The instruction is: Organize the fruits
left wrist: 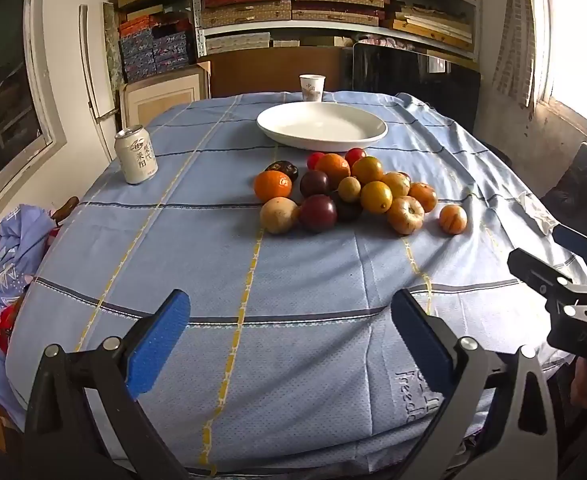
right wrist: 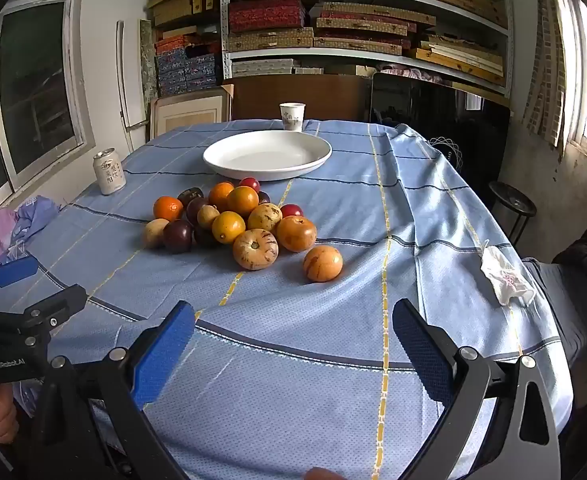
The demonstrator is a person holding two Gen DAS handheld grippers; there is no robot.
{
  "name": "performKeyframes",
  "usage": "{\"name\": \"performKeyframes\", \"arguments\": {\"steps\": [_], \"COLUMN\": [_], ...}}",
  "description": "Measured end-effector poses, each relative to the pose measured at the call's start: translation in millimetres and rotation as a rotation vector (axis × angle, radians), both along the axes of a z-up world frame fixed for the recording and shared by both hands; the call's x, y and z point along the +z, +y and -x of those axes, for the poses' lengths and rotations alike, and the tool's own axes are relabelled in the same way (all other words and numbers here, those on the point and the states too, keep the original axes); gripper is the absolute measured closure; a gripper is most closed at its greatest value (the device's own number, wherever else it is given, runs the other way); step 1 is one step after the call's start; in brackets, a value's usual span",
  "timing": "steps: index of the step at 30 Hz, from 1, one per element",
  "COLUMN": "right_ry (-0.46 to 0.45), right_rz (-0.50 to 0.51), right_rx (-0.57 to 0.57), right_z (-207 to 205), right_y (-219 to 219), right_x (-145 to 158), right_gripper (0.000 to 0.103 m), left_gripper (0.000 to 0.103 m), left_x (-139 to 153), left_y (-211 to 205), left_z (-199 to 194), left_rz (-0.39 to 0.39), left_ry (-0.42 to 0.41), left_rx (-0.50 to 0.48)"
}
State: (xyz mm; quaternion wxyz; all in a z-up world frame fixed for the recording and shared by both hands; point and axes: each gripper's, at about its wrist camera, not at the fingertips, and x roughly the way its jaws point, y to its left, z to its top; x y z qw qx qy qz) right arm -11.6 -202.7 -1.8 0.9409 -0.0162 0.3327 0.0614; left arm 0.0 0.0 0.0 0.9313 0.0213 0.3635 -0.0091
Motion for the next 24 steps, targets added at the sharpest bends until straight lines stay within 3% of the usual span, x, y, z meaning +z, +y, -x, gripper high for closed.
{"name": "performKeyframes", "arguments": {"steps": [24], "right_ry": [0.009], "right_rz": [-0.003], "right_rx": [0.008], "right_z": [-2.9], "right_y": [1.2], "right_x": [-2.8], "right_gripper": [0.004], "left_gripper": [0.004], "left_x": [-3.1], "left_y": [3.9], "left_z": [-3.4], "left_rz": [0.0], "left_ry": [0.012], "left_rx": [0.013]}}
